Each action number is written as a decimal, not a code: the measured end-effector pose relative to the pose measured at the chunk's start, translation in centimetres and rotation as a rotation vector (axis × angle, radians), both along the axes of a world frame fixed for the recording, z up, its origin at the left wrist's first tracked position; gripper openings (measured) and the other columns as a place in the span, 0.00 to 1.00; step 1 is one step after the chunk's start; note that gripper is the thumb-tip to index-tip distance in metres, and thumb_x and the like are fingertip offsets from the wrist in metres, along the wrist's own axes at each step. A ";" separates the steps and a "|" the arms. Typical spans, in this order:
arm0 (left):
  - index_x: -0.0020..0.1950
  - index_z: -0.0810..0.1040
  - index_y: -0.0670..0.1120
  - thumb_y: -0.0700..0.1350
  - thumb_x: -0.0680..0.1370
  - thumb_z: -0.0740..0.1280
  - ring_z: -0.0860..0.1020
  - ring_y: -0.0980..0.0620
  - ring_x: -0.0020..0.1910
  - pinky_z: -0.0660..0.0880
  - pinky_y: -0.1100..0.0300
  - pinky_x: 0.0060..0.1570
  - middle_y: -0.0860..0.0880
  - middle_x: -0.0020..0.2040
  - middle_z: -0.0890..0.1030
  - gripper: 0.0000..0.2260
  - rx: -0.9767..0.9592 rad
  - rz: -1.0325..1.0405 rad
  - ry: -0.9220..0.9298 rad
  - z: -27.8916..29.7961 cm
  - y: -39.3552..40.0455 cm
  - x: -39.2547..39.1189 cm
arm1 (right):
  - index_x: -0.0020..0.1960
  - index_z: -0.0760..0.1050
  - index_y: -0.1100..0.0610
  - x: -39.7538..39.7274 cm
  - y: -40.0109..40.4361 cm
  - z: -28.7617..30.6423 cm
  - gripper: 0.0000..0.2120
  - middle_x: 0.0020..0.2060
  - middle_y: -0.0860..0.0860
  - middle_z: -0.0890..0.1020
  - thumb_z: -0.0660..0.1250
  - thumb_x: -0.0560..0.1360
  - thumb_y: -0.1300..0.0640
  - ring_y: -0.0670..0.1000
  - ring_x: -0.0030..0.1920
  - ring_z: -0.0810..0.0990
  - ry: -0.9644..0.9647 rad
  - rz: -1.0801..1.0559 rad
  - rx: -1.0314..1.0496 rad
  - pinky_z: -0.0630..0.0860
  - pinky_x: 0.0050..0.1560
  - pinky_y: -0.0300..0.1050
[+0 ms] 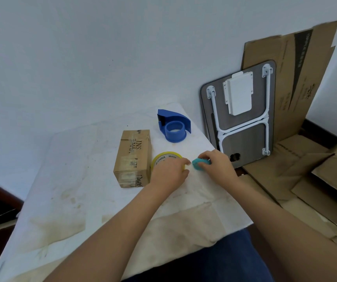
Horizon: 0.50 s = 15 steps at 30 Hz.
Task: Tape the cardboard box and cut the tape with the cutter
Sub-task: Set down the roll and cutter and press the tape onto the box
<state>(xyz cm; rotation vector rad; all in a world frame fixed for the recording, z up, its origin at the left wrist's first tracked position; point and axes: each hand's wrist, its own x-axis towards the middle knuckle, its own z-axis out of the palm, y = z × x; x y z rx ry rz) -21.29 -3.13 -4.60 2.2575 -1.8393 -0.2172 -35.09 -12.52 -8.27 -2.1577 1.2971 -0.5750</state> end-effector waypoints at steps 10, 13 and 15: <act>0.74 0.65 0.56 0.53 0.79 0.62 0.78 0.46 0.58 0.76 0.52 0.46 0.47 0.60 0.80 0.23 0.035 -0.017 0.014 0.2 0.2 0.2 | 0.55 0.83 0.56 0.6 0.9 1.3 0.15 0.57 0.53 0.82 0.63 0.74 0.66 0.50 0.54 0.76 -0.050 0.089 0.197 0.70 0.50 0.36; 0.76 0.60 0.55 0.57 0.79 0.62 0.78 0.45 0.58 0.78 0.50 0.48 0.46 0.60 0.80 0.27 0.083 -0.019 -0.004 0.7 0.4 0.2 | 0.56 0.82 0.57 0.6 1.3 1.5 0.16 0.59 0.54 0.81 0.61 0.75 0.67 0.53 0.58 0.77 -0.072 0.056 0.178 0.72 0.54 0.40; 0.77 0.59 0.54 0.56 0.79 0.62 0.77 0.45 0.59 0.78 0.48 0.51 0.46 0.62 0.79 0.27 0.085 -0.017 -0.009 1.6 1.0 0.2 | 0.56 0.82 0.57 0.6 1.4 1.6 0.15 0.59 0.55 0.80 0.61 0.75 0.67 0.53 0.57 0.77 -0.066 0.041 0.156 0.72 0.56 0.43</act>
